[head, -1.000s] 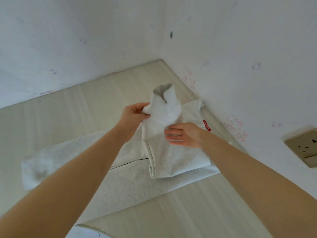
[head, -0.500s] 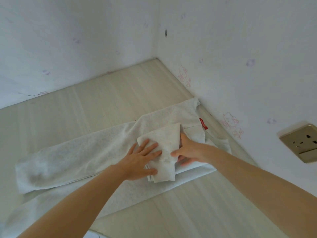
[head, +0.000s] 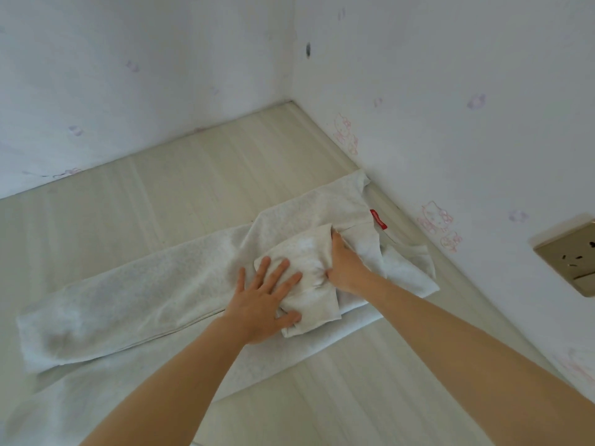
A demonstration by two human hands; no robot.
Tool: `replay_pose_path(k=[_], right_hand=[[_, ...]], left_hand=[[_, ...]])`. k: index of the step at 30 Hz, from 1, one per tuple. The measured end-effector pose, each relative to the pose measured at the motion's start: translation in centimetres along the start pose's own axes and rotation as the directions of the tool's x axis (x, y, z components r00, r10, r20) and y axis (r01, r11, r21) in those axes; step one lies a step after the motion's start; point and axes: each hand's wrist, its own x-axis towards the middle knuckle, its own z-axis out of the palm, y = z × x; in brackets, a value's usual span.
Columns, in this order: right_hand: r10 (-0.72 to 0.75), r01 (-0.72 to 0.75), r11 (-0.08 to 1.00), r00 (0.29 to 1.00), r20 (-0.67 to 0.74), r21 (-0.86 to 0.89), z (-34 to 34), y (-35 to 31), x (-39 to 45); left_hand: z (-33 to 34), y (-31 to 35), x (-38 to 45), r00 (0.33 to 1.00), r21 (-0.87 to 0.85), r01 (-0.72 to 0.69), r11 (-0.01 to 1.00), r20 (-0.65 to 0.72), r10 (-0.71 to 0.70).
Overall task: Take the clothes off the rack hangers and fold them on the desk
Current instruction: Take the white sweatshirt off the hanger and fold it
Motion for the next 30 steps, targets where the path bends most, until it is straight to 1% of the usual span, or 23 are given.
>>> replay_pose_path(k=[3, 5, 7, 9, 10, 12, 13, 14, 16, 19, 24, 27, 30], right_hand=[[-0.131, 0.127, 0.986, 0.991, -0.030, -0.112, -0.1, -0.4, 1.7], [-0.187, 0.176, 0.960, 0.982, -0.033, -0.217, -0.2, -1.2, 2.9], [-0.173, 0.160, 0.947, 0.985, -0.024, -0.278, -0.5, -2.5, 4.2], [-0.132, 0.113, 0.956, 0.990, -0.056, -0.270, -0.9, -3.7, 5.8], [-0.117, 0.096, 0.961, 0.991, -0.064, -0.258, -1.0, -4.3, 6.5], [-0.124, 0.091, 0.950, 0.988, -0.094, -0.299, -0.7, -6.0, 8.1], [-0.167, 0.113, 0.915, 0.980, -0.109, -0.386, -0.5, -6.9, 8.9], [-0.180, 0.102, 0.886, 0.975, -0.133, -0.452, -0.1, -8.0, 9.6], [-0.232, 0.099, 0.843, 0.953, -0.193, -0.528, 0.5, -9.1, 10.3], [-0.233, 0.050, 0.821, 0.939, -0.254, -0.568, 1.6, -10.3, 11.7], [-0.253, 0.044, 0.817, 0.923, -0.289, -0.574, 1.8, -9.7, 12.0], [-0.277, 0.046, 0.814, 0.907, -0.318, -0.579, 1.5, -8.2, 11.1], [-0.328, 0.044, 0.789, 0.874, -0.359, -0.613, 1.8, -7.1, 9.3]], left_hand=[[0.4, 0.5, -0.6, 0.999, 0.008, 0.033, 0.999, -0.033, -0.033], [0.3, 0.4, -1.2, 0.997, 0.048, 0.025, 0.999, -0.074, -0.021], [0.2, -0.2, -1.7, 0.998, 0.073, 0.019, 0.997, -0.064, -0.014], [0.0, -1.2, -1.8, 0.999, 0.072, -0.005, 0.997, -0.049, 0.009], [-0.3, -1.9, -1.8, 0.998, 0.073, -0.020, 0.997, -0.058, 0.024], [-0.6, -3.8, -1.4, 0.994, 0.078, -0.036, 0.996, -0.100, 0.043], [-0.9, -4.8, -1.1, 0.993, 0.077, -0.040, 0.996, -0.111, 0.049], [-1.4, -5.9, -0.7, 0.994, 0.050, -0.044, 0.998, -0.102, 0.049], [-1.8, -7.5, 0.2, 0.990, 0.028, -0.070, 0.997, -0.124, 0.073], [-2.0, -11.3, 1.4, 0.973, 0.004, -0.119, 0.993, -0.197, 0.117], [-0.9, -18.0, 0.9, 0.965, 0.122, -0.158, 0.980, -0.191, 0.179], [0.5, -19.5, -0.7, 0.965, 0.105, -0.167, 0.980, -0.185, 0.184], [1.1, -20.4, -1.8, 0.961, 0.105, -0.194, 0.975, -0.178, 0.211]])
